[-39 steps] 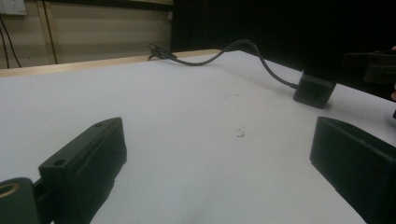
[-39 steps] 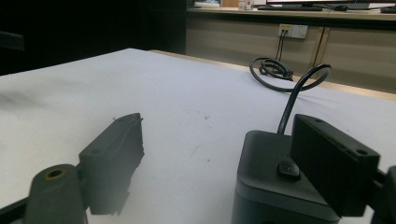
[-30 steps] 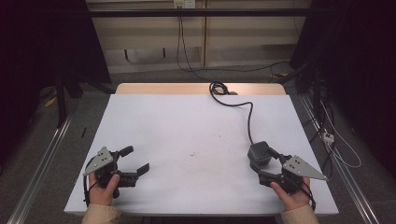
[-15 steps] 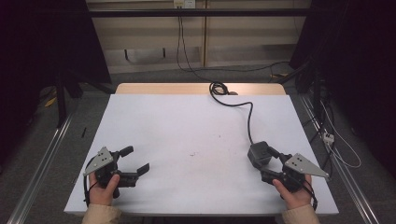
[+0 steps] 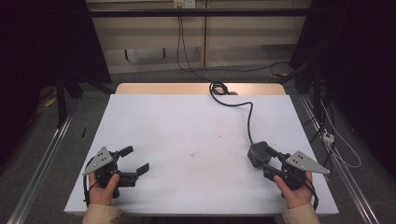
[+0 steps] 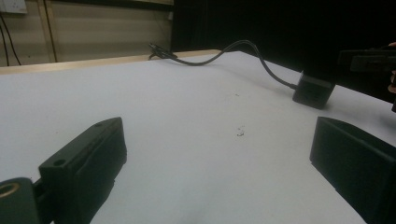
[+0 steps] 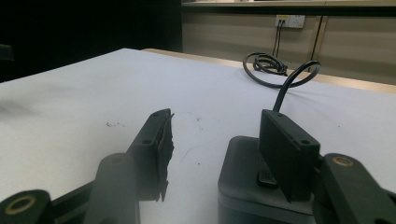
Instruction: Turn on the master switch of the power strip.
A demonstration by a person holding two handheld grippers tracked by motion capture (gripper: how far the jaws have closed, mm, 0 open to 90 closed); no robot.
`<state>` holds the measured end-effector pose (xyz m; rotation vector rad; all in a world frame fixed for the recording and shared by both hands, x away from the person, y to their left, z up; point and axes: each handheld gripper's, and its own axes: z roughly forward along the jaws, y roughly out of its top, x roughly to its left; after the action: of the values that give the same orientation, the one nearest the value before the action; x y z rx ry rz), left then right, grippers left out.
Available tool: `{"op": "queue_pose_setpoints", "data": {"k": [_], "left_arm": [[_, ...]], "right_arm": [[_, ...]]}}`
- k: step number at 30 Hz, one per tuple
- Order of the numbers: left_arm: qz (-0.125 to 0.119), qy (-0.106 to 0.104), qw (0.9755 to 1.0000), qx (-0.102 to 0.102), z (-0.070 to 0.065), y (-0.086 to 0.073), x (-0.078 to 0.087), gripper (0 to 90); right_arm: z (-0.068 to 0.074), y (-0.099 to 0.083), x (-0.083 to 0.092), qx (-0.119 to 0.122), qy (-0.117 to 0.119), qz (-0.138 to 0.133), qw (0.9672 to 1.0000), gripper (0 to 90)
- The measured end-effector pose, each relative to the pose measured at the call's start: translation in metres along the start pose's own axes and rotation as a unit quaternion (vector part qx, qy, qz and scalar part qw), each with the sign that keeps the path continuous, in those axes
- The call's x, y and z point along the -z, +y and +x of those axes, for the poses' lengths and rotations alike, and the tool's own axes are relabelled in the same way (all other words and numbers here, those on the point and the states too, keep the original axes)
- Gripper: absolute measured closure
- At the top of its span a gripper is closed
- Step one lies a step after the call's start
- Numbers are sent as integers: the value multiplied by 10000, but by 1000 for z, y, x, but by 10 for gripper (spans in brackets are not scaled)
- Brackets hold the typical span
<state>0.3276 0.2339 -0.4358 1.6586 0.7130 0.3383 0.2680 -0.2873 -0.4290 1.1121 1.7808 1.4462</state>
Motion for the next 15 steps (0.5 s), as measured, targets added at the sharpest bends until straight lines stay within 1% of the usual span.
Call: {"op": "queue_pose_setpoints", "data": {"k": [4, 10, 11, 12, 15], "left_arm": [[20, -5, 10000, 6, 0, -1, 0, 32], [28, -2, 10000, 30, 0, -2, 1, 32], [29, -4, 10000, 26, 0, -2, 1, 32], [33, -5, 10000, 31, 0, -2, 1, 32], [38, 3, 10000, 28, 0, -2, 1, 32]], "right_arm": [[-2, 2, -1, -83, 19, 50, 10000, 495], [-3, 4, -1, -92, 29, 77, 9999, 541], [-4, 5, -1, -112, 34, 71, 9999, 552], [-5, 5, -2, -118, 35, 94, 9999, 581], [-6, 5, -2, -132, 27, 111, 9998, 586]]}}
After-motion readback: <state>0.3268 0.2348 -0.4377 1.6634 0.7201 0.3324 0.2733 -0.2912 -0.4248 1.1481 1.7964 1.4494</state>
